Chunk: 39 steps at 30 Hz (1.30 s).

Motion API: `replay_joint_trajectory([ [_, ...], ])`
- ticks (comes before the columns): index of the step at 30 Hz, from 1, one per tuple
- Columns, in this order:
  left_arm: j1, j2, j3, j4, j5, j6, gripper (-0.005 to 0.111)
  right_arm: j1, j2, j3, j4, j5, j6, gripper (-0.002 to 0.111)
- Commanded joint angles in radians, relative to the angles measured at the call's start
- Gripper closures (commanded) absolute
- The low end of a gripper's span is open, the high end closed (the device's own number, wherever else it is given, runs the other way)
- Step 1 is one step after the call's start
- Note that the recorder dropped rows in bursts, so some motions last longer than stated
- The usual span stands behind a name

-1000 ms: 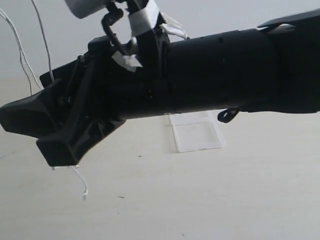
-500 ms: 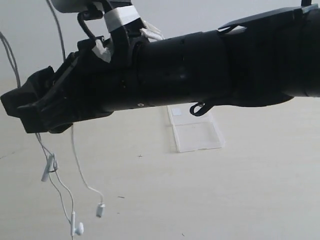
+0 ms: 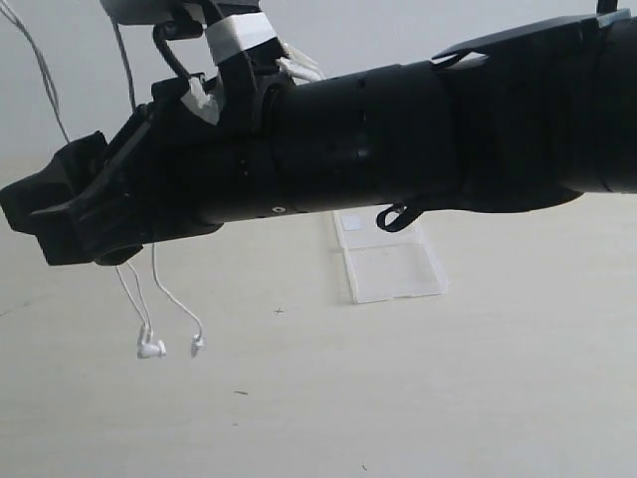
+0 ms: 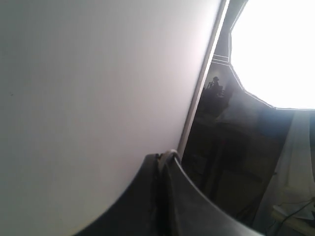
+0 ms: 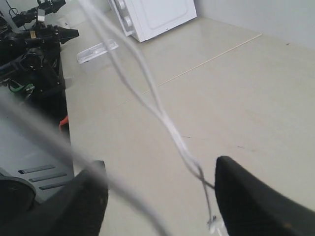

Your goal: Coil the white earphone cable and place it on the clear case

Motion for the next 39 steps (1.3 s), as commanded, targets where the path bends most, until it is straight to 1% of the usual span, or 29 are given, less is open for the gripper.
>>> replay_joint_trajectory([
  [1,-0.001,0.0,-0.006,0.045,-0.051,-0.104,0.107,0.003,-0.001,-0.007,0.0,0.011,0.002,0.048],
  [4,-0.001,0.0,-0.006,0.147,-0.056,-0.215,0.107,0.003,-0.001,-0.007,0.0,-0.007,0.002,0.048],
  [7,-0.001,0.0,-0.006,0.252,-0.056,-0.31,0.107,0.003,-0.001,-0.007,0.0,-0.078,0.025,0.048],
  [12,-0.001,-0.003,-0.006,0.256,-0.058,-0.32,0.107,0.003,0.009,-0.007,0.0,-0.105,0.016,0.048],
  [13,-0.001,-0.003,-0.006,0.256,-0.058,-0.32,0.107,0.026,0.018,-0.007,0.0,-0.15,-0.01,0.047],
  [16,-0.001,-0.003,-0.006,0.268,-0.054,-0.32,0.107,0.112,0.022,-0.007,0.0,-0.327,-0.235,0.034],
  [17,-0.001,-0.003,-0.006,0.275,-0.052,-0.32,0.107,0.132,0.022,-0.009,0.0,-0.363,-0.287,0.032],
  [20,-0.001,-0.003,-0.006,0.287,-0.05,-0.32,0.107,0.182,0.022,-0.038,0.0,-0.546,-0.289,0.032],
  [21,-0.001,-0.003,-0.006,0.287,-0.05,-0.32,0.107,0.184,0.022,-0.046,0.0,-0.572,-0.259,0.032],
  [23,-0.001,-0.003,-0.006,0.286,-0.048,-0.32,0.107,0.184,0.022,-0.066,0.0,-0.597,-0.159,0.032],
  [27,-0.001,-0.003,-0.006,0.286,-0.048,-0.32,0.107,0.184,0.026,-0.102,0.0,-0.614,-0.075,0.033],
  [32,-0.001,-0.003,-0.006,0.286,-0.048,-0.32,0.107,0.189,0.056,-0.134,0.0,-0.532,-0.082,0.033],
  [39,-0.001,-0.003,-0.006,0.286,-0.046,-0.32,0.107,0.234,0.105,-0.136,0.0,-0.575,-0.084,0.033],
])
